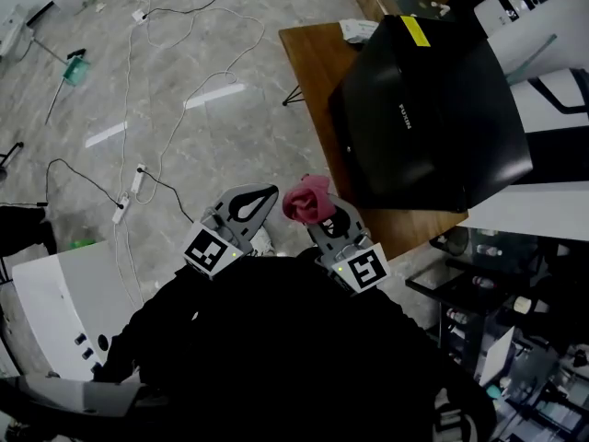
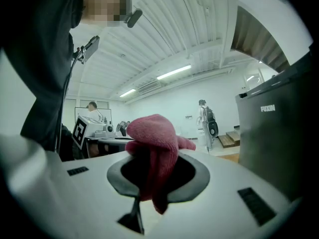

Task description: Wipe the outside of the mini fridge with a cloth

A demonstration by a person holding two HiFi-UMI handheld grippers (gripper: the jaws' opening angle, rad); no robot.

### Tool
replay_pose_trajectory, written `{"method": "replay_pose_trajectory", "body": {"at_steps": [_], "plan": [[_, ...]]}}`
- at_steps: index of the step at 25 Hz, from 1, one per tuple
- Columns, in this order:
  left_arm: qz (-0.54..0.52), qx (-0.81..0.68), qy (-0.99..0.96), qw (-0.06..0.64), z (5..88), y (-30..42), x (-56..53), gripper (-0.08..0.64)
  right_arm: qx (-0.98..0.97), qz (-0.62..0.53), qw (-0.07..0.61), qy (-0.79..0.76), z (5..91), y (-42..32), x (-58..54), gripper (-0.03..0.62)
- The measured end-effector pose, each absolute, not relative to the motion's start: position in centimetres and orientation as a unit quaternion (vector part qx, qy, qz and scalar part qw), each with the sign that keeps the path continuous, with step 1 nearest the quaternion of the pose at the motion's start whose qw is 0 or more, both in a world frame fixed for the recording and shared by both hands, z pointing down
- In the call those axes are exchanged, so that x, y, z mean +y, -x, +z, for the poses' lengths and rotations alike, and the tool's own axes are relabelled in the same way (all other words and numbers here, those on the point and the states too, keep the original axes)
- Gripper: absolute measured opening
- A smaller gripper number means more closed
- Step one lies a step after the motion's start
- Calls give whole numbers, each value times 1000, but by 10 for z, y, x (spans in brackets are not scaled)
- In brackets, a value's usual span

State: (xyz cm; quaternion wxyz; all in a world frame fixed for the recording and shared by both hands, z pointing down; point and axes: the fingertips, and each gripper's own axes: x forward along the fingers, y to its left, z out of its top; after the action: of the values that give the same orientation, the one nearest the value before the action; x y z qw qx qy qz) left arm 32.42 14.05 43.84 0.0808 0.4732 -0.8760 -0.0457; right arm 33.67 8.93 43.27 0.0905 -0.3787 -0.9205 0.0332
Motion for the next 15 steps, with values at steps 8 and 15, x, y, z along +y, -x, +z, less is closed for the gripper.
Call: {"method": "replay_pose_trajectory", "body": {"at_steps": [8, 15], "plan": [[-55, -904, -418, 63, 423, -294, 218, 2, -892, 51, 81, 441, 422, -302, 168, 87], [-44, -915, -397, 57, 421, -233, 260, 2, -880, 65, 54, 467, 417, -238, 216, 89]]}}
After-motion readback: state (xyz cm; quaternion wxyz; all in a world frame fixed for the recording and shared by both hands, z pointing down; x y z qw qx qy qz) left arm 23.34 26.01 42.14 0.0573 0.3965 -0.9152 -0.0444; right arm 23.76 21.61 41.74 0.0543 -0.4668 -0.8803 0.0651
